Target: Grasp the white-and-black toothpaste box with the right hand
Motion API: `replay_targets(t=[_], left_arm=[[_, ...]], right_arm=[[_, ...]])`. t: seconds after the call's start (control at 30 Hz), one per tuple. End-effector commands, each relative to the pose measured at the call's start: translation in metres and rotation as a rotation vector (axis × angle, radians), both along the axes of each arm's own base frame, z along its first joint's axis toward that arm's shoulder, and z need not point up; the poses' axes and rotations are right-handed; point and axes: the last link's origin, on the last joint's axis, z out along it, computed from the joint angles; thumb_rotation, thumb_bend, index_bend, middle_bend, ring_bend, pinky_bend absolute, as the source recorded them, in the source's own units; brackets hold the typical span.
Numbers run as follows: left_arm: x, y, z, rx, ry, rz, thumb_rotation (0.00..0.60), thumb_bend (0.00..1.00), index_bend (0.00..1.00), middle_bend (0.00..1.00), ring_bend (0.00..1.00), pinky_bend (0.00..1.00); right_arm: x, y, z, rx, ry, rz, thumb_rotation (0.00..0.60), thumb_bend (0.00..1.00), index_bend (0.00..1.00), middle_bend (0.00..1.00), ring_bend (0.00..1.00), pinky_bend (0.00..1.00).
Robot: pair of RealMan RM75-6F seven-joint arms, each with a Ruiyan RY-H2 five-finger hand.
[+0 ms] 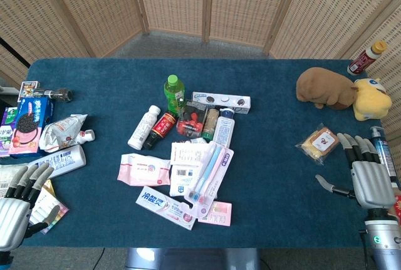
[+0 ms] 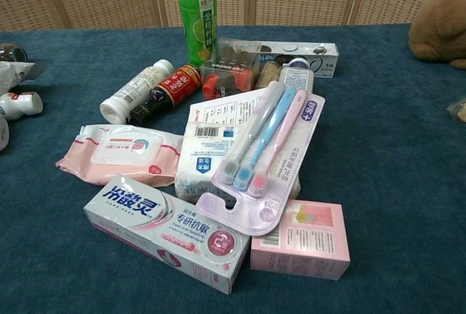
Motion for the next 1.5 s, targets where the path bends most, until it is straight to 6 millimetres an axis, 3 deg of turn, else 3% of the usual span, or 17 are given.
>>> replay_targets(t=[0.03, 0.23, 0.37, 0.57, 0.67, 0.9, 1.1, 1.5], left_arm=[[0.001, 0.000, 0.000, -0.003, 0.004, -0.004, 0.600, 0.37, 0.00, 0.00, 0.00, 0.00], [0.004, -0.003, 0.000, -0.014, 0.005, -0.014, 0.600, 0.37, 0.00, 0.00, 0.00, 0.00], [0.008, -0.003, 0.002, -0.013, 0.013, -0.029, 0.600, 0.37, 0.00, 0.00, 0.00, 0.00], [0.019, -0.006, 0.001, -0.041, 0.008, -0.083, 0.600, 0.37, 0.00, 0.00, 0.00, 0.00], [0.023, -0.008, 0.000, -0.052, 0.004, -0.099, 0.600, 0.37, 0.00, 0.00, 0.00, 0.00], [0.025, -0.013, -0.001, -0.060, 0.012, -0.100, 0.600, 0.37, 0.00, 0.00, 0.00, 0.00], [0.025, -0.014, 0.000, -0.057, 0.015, -0.087, 0.600, 0.37, 0.00, 0.00, 0.00, 0.00], [0.025, -0.008, -0.003, -0.062, 0.032, -0.055, 0.600, 0.37, 0.00, 0.00, 0.00, 0.00]], right_arm=[[0.001, 0.000, 0.000, 0.001, -0.005, 0.003, 0.270, 0.23, 0.00, 0.02, 0.00, 0.00], [0.004, -0.001, -0.003, 0.020, -0.041, 0.023, 0.270, 0.23, 0.00, 0.02, 0.00, 0.00], [0.017, -0.012, -0.002, 0.040, -0.085, 0.081, 0.272, 0.23, 0.00, 0.02, 0.00, 0.00], [0.057, -0.060, -0.015, 0.127, -0.174, 0.210, 0.279, 0.23, 0.00, 0.02, 0.00, 0.00], [0.078, -0.092, -0.029, 0.176, -0.212, 0.254, 0.315, 0.23, 0.00, 0.02, 0.00, 0.00], [0.111, -0.160, -0.078, 0.292, -0.223, 0.273, 0.370, 0.23, 0.00, 0.02, 0.00, 0.00], [0.121, -0.203, -0.116, 0.367, -0.191, 0.233, 0.400, 0.23, 0.00, 0.02, 0.00, 0.00], [0.119, -0.261, -0.159, 0.410, -0.109, 0.131, 0.412, 0.23, 0.00, 0.04, 0.00, 0.00]])
